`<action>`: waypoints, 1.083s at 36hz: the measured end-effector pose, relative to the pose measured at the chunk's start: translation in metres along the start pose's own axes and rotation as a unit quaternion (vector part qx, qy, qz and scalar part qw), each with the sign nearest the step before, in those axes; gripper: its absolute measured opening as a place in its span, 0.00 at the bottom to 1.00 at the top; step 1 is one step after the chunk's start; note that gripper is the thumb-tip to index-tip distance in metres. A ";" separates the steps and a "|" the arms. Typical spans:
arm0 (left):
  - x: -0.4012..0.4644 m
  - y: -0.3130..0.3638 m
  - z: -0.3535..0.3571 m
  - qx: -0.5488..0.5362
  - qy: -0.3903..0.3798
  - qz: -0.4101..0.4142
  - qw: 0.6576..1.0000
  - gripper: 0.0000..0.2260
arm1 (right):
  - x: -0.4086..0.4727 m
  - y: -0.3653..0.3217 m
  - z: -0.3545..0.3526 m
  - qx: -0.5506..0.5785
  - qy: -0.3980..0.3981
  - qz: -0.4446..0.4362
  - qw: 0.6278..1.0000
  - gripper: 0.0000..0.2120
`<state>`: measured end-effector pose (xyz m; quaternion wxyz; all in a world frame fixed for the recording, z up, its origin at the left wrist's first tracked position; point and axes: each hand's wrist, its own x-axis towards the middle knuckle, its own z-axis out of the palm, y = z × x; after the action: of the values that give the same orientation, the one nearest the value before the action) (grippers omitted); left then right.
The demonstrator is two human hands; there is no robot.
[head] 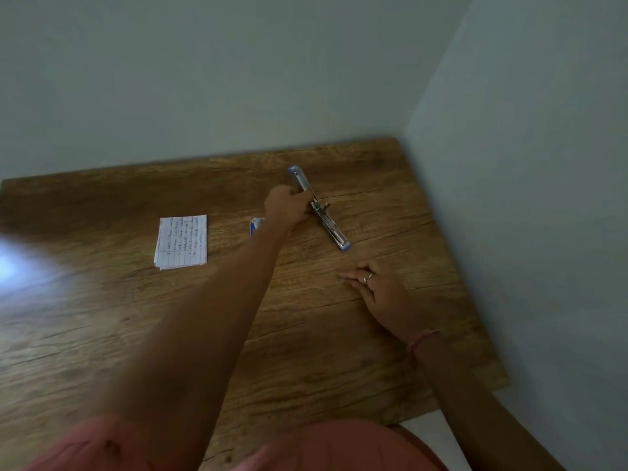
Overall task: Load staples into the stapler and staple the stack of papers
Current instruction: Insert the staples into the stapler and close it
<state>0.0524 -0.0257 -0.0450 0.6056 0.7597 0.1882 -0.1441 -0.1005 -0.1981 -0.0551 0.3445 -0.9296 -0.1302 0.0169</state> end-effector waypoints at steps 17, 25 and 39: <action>-0.054 -0.008 -0.007 -0.437 -0.034 -0.059 0.897 0.09 | 0.000 0.004 -0.011 0.042 -0.050 0.039 0.997 0.14; -0.060 -0.014 -0.018 -0.482 -0.023 -0.115 0.868 0.07 | 0.007 0.002 -0.007 0.002 -0.037 0.019 0.999 0.10; -0.078 -0.032 -0.021 -0.458 -0.013 -0.141 0.878 0.18 | -0.008 0.002 -0.002 0.096 0.052 0.075 0.991 0.04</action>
<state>-0.0319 -0.0074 -0.0324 0.8617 0.3608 0.3304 -0.1349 -0.1076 -0.2033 -0.0553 0.4363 -0.8989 -0.0398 0.0069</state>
